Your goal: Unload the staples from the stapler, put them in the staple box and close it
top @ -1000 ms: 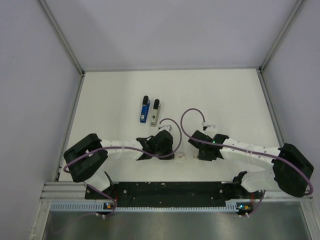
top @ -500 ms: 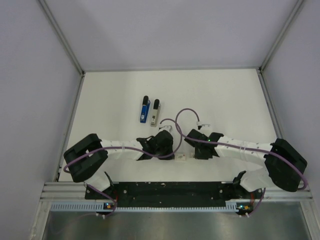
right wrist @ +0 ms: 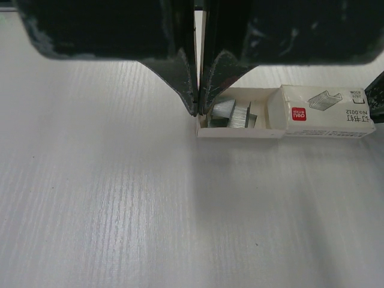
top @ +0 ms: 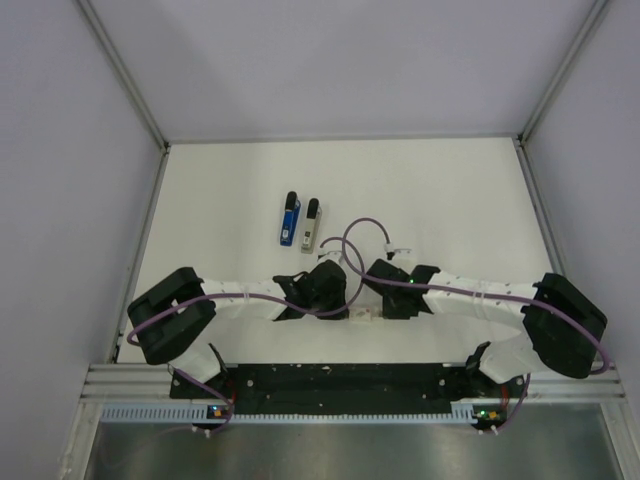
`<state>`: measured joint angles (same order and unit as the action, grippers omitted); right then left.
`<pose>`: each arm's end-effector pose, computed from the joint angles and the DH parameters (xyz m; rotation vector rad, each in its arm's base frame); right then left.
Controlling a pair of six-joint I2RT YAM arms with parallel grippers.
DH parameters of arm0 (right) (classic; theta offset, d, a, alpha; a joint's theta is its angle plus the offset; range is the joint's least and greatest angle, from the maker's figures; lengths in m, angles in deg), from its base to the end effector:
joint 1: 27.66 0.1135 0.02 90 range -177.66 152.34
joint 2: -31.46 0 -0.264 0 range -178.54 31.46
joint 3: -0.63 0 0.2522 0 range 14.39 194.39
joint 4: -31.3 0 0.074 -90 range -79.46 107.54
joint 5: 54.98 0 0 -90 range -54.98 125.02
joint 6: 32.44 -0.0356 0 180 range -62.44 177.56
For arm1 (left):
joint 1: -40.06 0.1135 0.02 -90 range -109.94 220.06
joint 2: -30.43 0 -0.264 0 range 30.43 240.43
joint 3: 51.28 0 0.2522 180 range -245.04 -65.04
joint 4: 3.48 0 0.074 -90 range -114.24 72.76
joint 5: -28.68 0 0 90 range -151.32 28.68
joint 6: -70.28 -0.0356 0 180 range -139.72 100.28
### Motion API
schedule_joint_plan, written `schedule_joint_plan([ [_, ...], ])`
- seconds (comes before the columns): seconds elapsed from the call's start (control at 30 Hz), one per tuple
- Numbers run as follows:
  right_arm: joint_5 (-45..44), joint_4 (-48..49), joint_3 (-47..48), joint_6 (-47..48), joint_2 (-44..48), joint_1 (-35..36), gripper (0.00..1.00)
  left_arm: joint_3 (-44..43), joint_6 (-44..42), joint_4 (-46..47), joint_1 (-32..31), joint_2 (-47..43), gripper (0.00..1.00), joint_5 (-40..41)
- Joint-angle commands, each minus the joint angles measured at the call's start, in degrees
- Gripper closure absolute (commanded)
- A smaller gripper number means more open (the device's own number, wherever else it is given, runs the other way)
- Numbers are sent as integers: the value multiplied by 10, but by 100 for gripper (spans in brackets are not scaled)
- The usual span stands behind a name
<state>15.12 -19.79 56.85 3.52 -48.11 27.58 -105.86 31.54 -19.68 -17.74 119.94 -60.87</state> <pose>0.1426 0.1842 0.1696 0.0365 2.7042 0.0268 0.1565 -0.2480 0.1478 0.1470 2.6375 -0.7531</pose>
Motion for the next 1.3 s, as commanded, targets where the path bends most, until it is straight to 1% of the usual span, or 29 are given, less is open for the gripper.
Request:
schedule_joint_plan([
  [0.0, -4, 8, 25, 2, -6, 12, 100, -9, -6, 19, -3, 0, 100, 3],
  [0.57, -12, 8, 4, -15, 7, 25, 100, -12, -7, 14, -3, 0, 100, 6],
  [1.27, -37, -17, -15, -31, 29, 31, 100, -19, -7, 10, -4, 7, 100, 3],
])
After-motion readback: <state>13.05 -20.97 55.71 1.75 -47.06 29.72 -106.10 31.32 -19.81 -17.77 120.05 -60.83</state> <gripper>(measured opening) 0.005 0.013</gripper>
